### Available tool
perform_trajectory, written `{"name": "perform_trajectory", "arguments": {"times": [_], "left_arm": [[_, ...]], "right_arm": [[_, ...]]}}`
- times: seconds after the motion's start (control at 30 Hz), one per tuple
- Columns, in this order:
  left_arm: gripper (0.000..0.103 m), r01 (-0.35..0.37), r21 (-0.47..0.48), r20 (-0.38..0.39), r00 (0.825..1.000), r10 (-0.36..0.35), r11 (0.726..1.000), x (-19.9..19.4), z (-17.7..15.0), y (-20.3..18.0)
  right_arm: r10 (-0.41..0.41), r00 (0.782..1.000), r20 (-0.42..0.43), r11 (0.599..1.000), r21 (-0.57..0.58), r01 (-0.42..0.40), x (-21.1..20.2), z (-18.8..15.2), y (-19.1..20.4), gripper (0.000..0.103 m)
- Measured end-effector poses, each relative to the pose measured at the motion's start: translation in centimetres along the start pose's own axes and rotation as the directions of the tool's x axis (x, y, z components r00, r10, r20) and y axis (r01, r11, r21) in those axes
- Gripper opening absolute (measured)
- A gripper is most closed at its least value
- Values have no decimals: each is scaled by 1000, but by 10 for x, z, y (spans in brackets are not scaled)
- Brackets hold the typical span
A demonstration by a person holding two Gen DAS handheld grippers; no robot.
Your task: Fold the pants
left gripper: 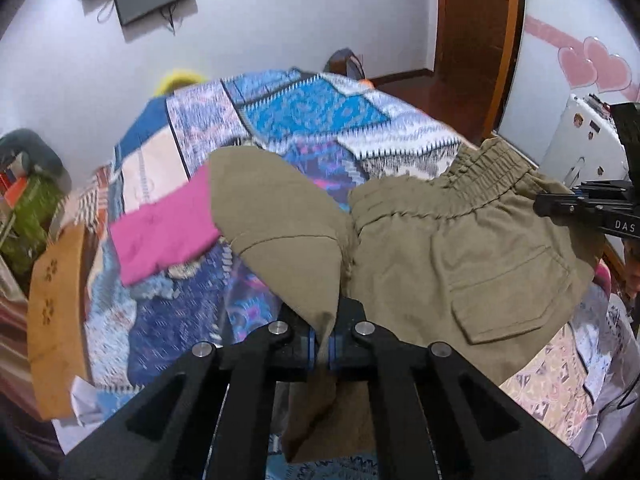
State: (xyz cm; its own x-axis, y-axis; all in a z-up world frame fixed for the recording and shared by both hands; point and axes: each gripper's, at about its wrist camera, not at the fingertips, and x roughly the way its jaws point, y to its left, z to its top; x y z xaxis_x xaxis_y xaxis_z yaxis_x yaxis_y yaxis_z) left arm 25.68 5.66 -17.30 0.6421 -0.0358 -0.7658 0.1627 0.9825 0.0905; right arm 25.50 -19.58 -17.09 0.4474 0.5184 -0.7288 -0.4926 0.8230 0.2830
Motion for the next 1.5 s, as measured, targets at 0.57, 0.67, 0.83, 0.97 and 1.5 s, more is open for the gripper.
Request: {"name": "perform_trajectory", "arguments": {"times": [0.57,0.67,0.83,0.97,1.5], "left_arm": [[4,-109,-108,136,983,123,988,-31,62,110],[4,-137,-137,141,978,156,981,-25,69,140],[4,-194,-165,129,968,216,967,-1,80,191],[4,-243,-199,102,958,267,949,29,79,233],[6,-241,-325,-206,962,180,915,197,-13,329]], "right_arm": [[17,991,136,978,-208,12,27,112,71,9],[33,987,154,971,-240,5,49,133,87,9],[52,983,175,957,-289,1,89,164,117,9],[61,983,172,953,-303,-6,130,185,135,9],[-30,995,-90,948,-319,-1,288,163,146,9]]}}
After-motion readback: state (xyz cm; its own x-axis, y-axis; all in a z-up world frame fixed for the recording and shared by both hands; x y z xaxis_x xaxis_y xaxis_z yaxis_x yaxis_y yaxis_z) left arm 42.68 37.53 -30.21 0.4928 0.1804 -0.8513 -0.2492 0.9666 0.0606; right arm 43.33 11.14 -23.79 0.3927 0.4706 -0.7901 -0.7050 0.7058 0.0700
